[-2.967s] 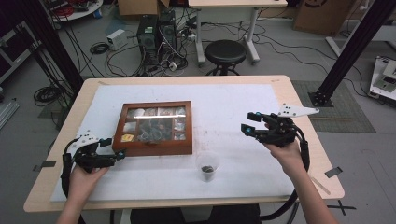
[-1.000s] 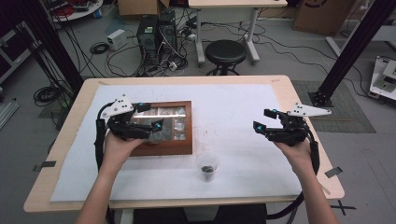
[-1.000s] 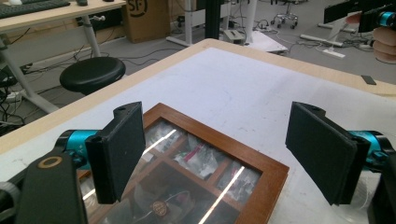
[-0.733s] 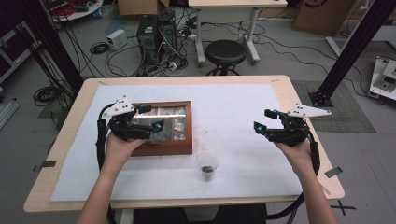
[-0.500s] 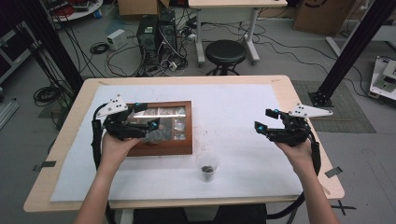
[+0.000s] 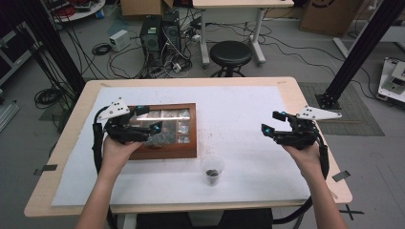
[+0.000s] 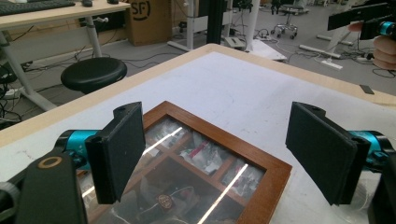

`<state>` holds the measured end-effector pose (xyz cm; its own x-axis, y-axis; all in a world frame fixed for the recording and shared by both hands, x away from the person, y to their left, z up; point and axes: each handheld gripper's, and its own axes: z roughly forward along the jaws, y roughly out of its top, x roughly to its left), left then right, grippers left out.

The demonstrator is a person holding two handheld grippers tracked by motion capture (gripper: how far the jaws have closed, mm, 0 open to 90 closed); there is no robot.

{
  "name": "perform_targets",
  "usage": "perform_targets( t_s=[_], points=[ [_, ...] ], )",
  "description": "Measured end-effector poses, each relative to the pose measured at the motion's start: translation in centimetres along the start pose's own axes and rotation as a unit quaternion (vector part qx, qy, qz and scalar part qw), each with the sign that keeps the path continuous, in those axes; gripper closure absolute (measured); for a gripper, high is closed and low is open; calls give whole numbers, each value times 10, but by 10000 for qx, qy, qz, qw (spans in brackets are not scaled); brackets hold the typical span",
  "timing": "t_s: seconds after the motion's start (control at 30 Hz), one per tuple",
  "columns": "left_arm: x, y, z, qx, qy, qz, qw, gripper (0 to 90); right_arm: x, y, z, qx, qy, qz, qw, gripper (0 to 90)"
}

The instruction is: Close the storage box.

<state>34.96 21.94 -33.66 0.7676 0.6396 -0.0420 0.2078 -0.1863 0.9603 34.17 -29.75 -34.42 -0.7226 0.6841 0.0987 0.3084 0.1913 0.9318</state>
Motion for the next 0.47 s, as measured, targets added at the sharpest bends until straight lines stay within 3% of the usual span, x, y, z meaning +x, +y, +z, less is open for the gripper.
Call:
perform_targets(
  t_s=[0.47],
  points=[
    [0, -1, -1, -18, 2, -13, 10000, 199, -2, 0, -1, -26, -10, 17, 10000, 249]
  ],
)
